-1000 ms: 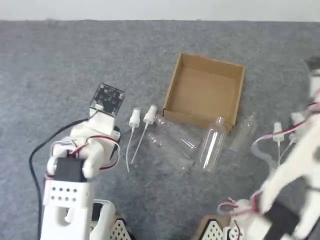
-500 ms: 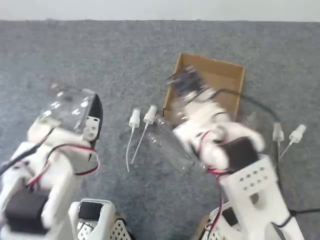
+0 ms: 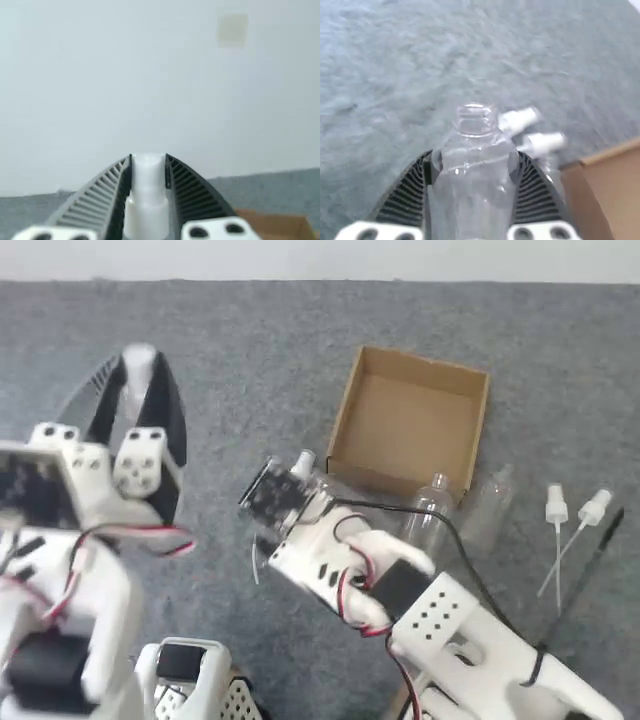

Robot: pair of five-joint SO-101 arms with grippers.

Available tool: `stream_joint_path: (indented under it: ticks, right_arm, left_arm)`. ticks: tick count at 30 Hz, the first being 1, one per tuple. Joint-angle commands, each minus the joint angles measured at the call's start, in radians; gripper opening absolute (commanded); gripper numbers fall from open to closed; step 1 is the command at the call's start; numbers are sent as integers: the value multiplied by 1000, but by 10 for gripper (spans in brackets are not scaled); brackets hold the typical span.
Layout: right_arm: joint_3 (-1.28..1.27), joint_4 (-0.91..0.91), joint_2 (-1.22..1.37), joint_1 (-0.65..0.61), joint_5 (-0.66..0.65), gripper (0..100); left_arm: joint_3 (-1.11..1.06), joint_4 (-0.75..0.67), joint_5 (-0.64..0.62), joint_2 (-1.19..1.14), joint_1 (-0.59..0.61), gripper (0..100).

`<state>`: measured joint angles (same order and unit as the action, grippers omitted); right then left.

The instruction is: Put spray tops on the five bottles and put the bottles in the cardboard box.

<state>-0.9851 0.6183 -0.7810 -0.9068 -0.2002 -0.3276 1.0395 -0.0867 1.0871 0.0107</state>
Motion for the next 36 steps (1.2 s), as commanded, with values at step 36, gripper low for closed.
stream_joint_path:
  ticks: [36]
  right_arm:
    - [-55,-163,-44,-28,15,6]
  left_arm:
    - [-272,-327,-149,14,14,11]
